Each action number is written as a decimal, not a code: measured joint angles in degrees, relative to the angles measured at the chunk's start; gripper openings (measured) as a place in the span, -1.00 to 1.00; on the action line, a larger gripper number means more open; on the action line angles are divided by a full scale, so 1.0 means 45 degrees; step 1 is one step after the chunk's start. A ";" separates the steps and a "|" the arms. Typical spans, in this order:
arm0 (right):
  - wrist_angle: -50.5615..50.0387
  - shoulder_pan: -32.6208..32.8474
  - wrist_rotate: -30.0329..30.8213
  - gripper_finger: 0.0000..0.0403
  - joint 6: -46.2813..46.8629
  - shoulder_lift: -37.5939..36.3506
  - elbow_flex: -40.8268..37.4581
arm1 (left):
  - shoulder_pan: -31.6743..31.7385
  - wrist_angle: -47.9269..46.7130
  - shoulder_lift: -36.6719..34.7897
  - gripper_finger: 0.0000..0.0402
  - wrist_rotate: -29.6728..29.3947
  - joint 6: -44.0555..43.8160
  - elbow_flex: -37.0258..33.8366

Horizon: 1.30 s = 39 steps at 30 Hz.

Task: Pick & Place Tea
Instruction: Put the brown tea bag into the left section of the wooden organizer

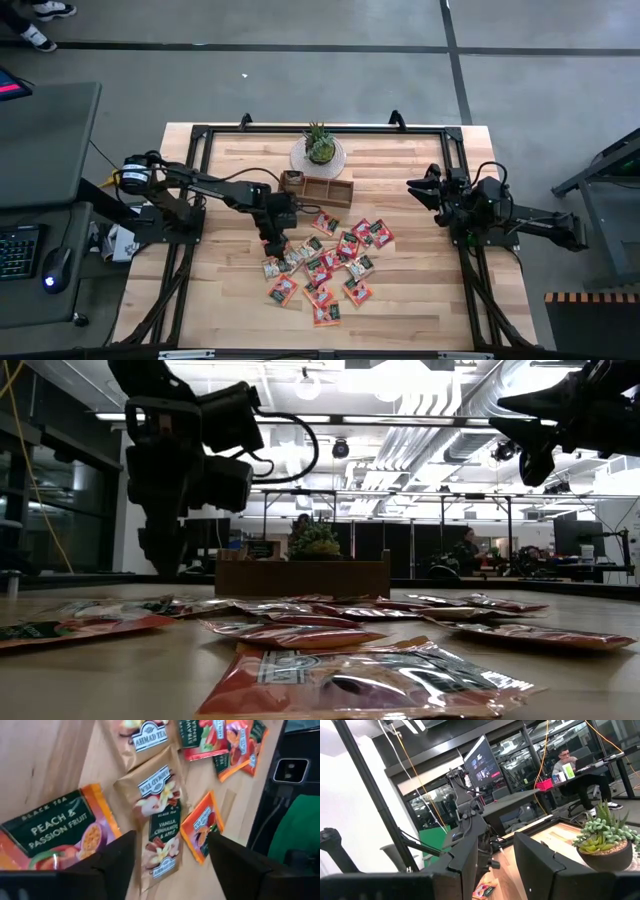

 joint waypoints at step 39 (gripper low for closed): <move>-0.0042 0.0005 0.0001 -0.38 0.0000 -0.0003 -0.0001 | -0.0841 0.0659 0.1025 0.31 -0.0329 -0.0423 0.0015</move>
